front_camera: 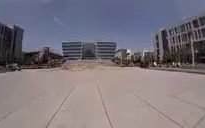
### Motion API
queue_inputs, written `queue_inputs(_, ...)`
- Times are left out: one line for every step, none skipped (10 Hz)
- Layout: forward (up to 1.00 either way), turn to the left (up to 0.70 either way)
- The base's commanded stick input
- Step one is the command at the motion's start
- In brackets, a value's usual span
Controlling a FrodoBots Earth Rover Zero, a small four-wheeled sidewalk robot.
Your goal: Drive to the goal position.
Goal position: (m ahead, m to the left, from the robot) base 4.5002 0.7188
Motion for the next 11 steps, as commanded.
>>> queue_inputs(0.7,0.02)
queue_inputs(0.7,0.02)
queue_inputs(0.7,0.02)
queue_inputs(0.7,0.02)
queue_inputs(0.7,0.02)
queue_inputs(0.7,0.02)
queue_inputs(0.7,0.02)
queue_inputs(0.7,0.02)
queue_inputs(0.7,0.02)
queue_inputs(0.7,0.02)
queue_inputs(0.7,0.02)
